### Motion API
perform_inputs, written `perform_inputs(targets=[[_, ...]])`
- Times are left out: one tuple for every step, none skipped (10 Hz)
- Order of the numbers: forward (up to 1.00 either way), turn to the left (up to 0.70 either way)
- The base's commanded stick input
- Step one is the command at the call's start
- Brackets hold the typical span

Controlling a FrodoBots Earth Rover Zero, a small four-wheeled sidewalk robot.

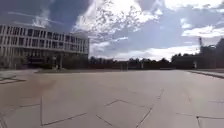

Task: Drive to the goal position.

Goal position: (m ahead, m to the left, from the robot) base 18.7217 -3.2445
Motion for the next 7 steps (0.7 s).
perform_inputs(targets=[[0.70, -0.01], [0.70, -0.01], [0.70, -0.01], [0.70, -0.01], [0.70, -0.01], [0.70, -0.01], [0.70, -0.01]])
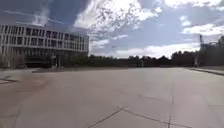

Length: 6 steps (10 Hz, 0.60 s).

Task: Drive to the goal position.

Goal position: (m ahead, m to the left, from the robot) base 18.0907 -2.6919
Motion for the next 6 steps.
perform_inputs(targets=[[0.70, -0.01], [0.70, -0.01], [0.70, -0.01], [0.70, -0.01], [0.70, -0.01], [0.70, -0.01]])
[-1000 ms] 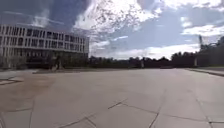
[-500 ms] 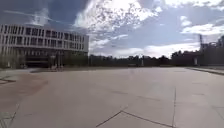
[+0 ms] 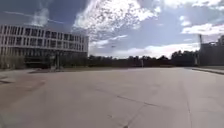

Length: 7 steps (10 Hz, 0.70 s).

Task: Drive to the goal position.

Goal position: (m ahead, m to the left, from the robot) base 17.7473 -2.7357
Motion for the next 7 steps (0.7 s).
perform_inputs(targets=[[0.70, -0.01], [0.70, -0.01], [0.70, -0.01], [0.70, -0.01], [0.70, -0.01], [0.70, -0.01], [0.70, -0.01]])
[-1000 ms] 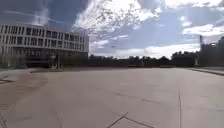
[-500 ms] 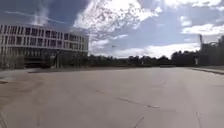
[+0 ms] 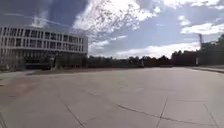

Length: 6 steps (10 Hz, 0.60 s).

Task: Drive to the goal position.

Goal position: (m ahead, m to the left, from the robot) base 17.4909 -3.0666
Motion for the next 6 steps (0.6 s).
perform_inputs(targets=[[0.70, -0.01], [0.70, -0.01], [0.70, -0.01], [0.70, -0.01], [0.70, -0.01], [0.70, -0.01]])
